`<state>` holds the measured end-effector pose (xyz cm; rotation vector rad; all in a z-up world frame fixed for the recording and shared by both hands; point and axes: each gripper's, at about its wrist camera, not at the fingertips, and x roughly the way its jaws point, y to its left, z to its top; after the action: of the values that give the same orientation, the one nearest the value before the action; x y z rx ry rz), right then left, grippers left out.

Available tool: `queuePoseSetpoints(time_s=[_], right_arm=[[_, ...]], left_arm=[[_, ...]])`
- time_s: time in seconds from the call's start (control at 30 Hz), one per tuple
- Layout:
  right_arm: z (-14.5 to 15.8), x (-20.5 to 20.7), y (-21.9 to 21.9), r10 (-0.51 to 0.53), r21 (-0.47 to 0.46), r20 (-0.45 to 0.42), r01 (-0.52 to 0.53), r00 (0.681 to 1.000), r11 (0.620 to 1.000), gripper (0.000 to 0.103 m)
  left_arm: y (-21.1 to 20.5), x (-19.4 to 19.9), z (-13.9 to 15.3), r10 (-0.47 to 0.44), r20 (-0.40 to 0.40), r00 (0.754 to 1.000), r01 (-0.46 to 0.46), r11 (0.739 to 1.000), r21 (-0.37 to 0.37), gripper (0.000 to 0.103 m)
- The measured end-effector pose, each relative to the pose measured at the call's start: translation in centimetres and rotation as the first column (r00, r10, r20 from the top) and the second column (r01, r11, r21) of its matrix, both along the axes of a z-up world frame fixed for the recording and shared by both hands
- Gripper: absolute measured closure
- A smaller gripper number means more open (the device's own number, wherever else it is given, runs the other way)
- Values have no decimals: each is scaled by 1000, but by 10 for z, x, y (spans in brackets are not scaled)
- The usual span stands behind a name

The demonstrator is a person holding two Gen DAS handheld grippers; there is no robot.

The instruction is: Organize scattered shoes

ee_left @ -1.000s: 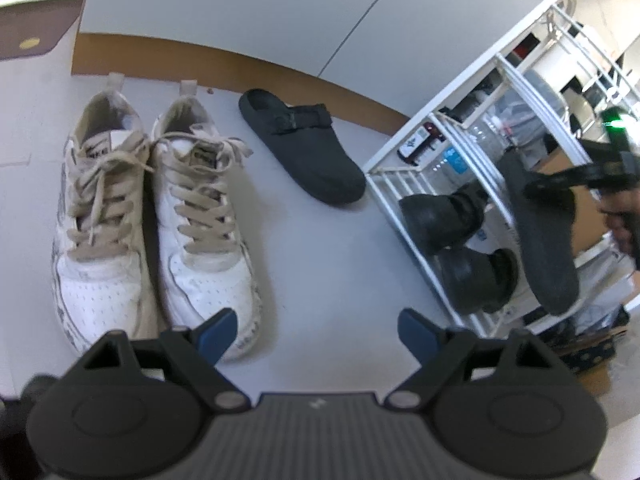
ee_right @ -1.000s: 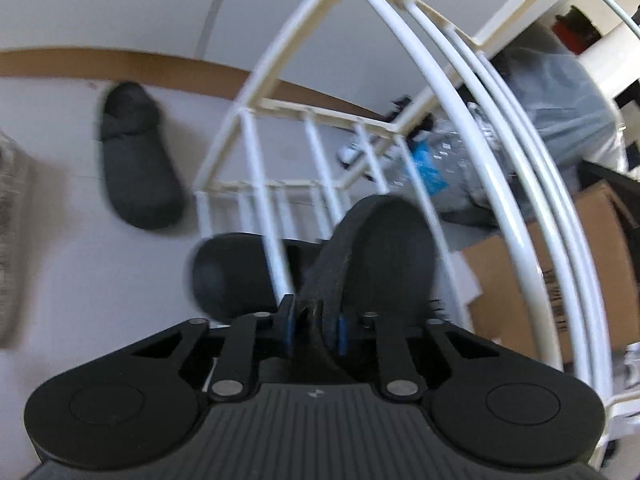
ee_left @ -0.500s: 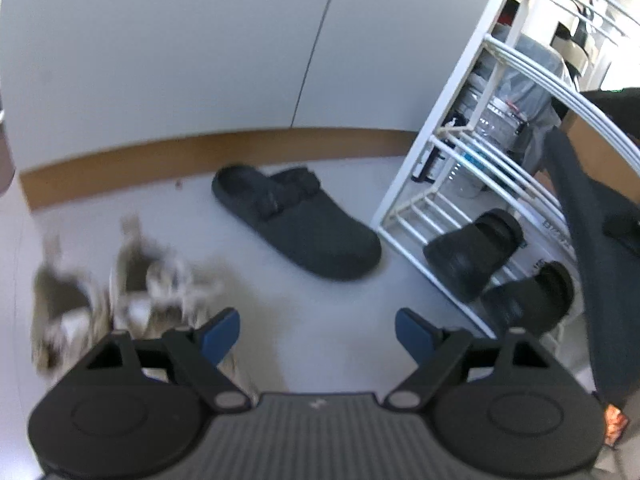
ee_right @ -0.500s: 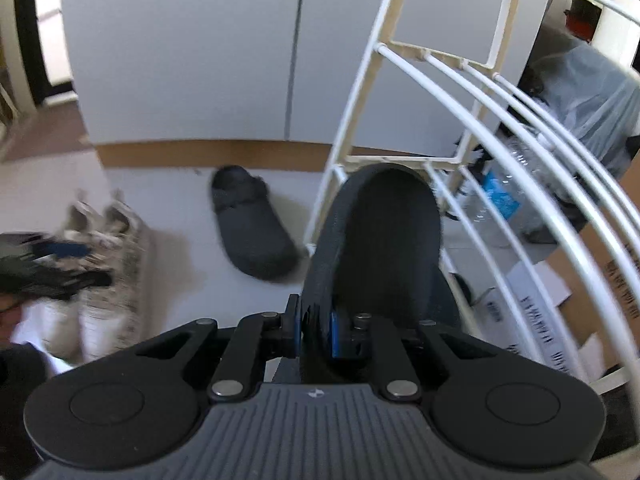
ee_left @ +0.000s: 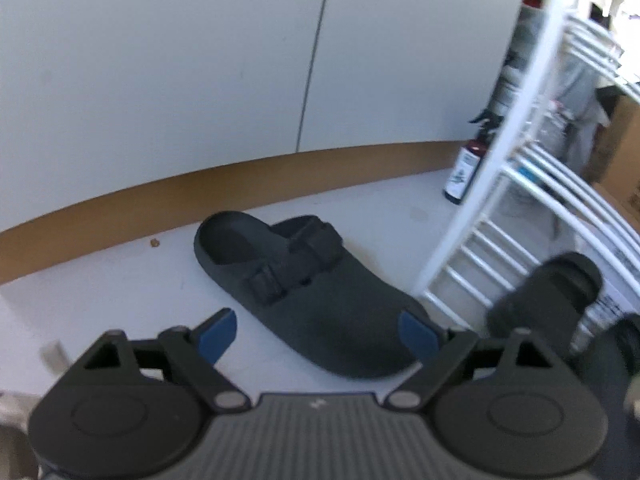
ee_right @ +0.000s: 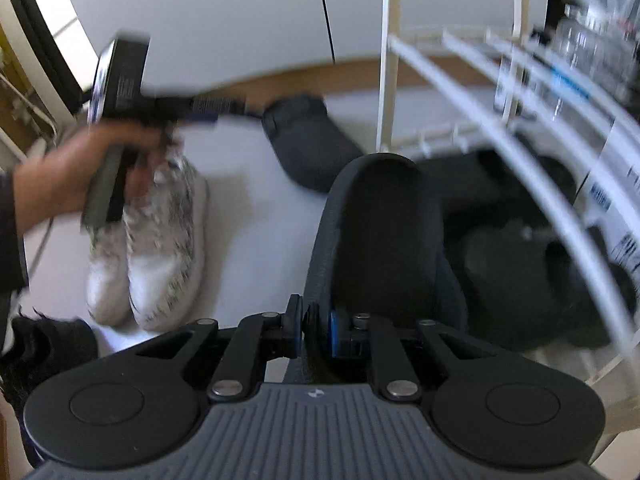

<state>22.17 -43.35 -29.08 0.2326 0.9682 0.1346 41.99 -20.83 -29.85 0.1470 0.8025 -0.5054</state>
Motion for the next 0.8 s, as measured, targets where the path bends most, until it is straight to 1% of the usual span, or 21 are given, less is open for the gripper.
queuePoseSetpoints(time_s=[0.1, 0.17, 0.33, 0.4, 0.43, 0.47, 0.5, 0.53, 0.57, 0.6, 0.67, 0.73, 0.77, 0.8], right_arm=[[-29, 5, 7, 13, 38, -57, -11, 998, 999, 89], [-41, 7, 12, 24, 45, -77, -20, 997, 999, 89], [-60, 15, 22, 36, -17, -81, -38, 996, 999, 85], [-64, 20, 19, 19, -20, -77, -20, 997, 1000, 82], [-65, 21, 18, 14, -17, -74, -16, 997, 1000, 77], [-66, 22, 16, 12, -11, -71, -13, 997, 1000, 70], [-66, 22, 15, 11, -4, -66, -12, 998, 1000, 64], [-66, 22, 14, 9, -4, -62, -9, 998, 1000, 52], [-65, 22, 13, 6, -7, -61, -6, 998, 1000, 44], [-64, 22, 11, -11, -10, -62, 10, 998, 1000, 41], [-63, 21, 6, -45, 3, -75, 45, 996, 999, 32], [-65, 21, 5, -52, 13, -87, 53, 995, 998, 28], [-64, 20, 6, -56, 15, -85, 57, 995, 998, 26], [-64, 19, 6, -61, 15, -88, 63, 994, 998, 25]], left_arm=[[-17, 25, -9, -21, 9, 1000, 21, 999, 25, 12], [-28, 37, -14, -36, 17, 999, 35, 998, 42, 12], [-63, 68, -38, -99, 22, 995, 95, 986, 135, 12], [-70, 74, -45, -89, 21, 996, 85, 982, 169, 12], [-72, 77, -47, -82, 19, 996, 77, 981, 178, 12], [-72, 80, -51, -71, 12, 997, 68, 982, 175, 12], [-72, 82, -54, -73, 0, 997, 72, 985, 157, 14], [-72, 83, -57, -78, -12, 997, 79, 988, 135, 20], [-71, 83, -58, -86, -19, 996, 88, 989, 119, 24], [-71, 83, -58, -95, -25, 995, 97, 990, 106, 30], [-72, 81, -57, -92, -21, 996, 93, 990, 106, 32], [-71, 79, -56, -92, -29, 995, 94, 991, 99, 40], [-67, 79, -55, -95, -45, 994, 98, 992, 83, 43], [-62, 79, -55, -100, -69, 993, 104, 993, 58, 48]])
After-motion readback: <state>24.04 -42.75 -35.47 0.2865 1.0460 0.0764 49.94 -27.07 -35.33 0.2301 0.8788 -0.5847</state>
